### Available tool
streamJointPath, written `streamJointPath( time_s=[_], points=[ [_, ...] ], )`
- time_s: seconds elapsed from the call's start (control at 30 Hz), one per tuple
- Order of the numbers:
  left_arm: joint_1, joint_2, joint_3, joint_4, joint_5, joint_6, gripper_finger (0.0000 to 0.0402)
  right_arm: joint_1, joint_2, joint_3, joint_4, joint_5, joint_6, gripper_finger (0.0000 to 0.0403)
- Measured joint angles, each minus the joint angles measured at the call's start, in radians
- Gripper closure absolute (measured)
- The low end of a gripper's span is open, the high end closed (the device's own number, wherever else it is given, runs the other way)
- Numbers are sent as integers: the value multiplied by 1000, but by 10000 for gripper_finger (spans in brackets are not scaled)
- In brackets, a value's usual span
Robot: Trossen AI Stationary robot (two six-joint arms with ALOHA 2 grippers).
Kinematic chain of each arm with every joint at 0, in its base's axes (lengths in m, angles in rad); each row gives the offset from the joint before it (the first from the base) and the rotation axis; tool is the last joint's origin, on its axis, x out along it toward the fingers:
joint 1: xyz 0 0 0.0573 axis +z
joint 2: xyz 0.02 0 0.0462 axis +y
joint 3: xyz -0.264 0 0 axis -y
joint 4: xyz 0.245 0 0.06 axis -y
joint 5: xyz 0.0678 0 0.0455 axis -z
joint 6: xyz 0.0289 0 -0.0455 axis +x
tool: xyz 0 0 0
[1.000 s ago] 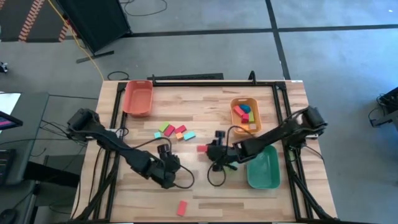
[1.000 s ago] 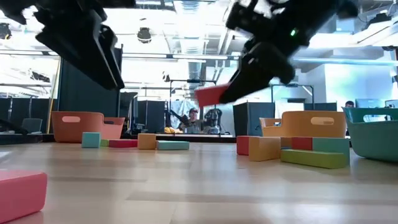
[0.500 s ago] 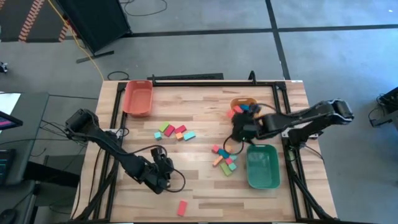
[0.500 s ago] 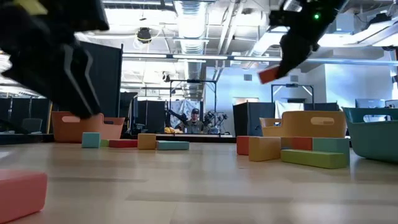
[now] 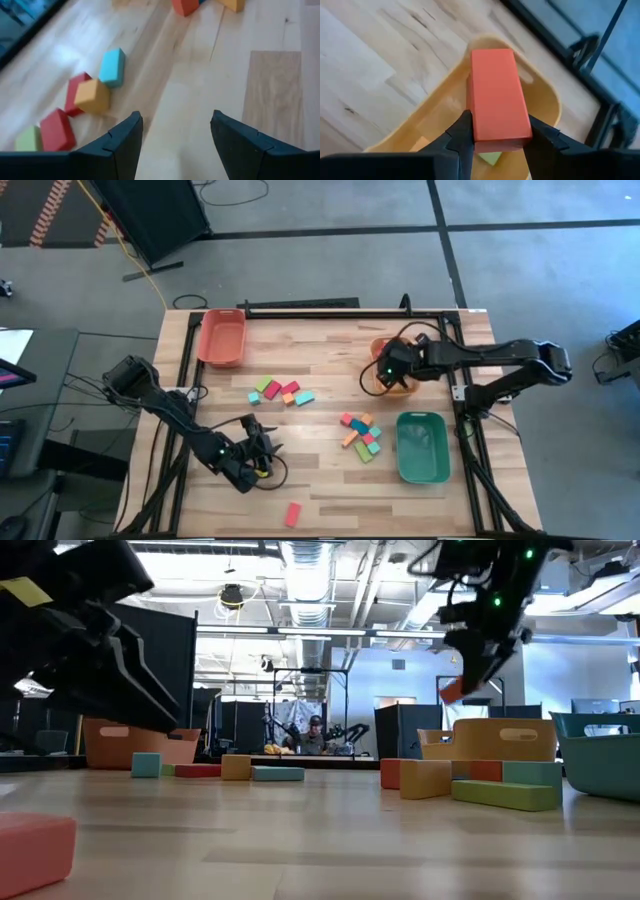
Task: Sort blocks by size
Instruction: Put the large rectangular orange block into the yellow bin, then put the small rectangular yellow block into the green bin
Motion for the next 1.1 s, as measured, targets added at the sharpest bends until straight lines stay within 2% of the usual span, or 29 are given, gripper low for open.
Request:
streamJointPath(
  time_s=[0.2,0.33,0.67,0.87,1.1],
  points=[
    [-8,0,0,58,-41,95,178,-78,34,-92,138,-71,2,243],
    [-8,0,0,115,-44,131,178,-129,72,-133,255,-160,-29,243],
    [-8,0,0,135,-41,155,178,-211,184,-135,330,-168,-64,241],
    [-8,0,0,132,-20,197,178,-212,193,-135,320,-171,-60,208],
    [-8,0,0,131,-20,254,178,-184,138,-136,303,-168,-43,165]
  ],
)
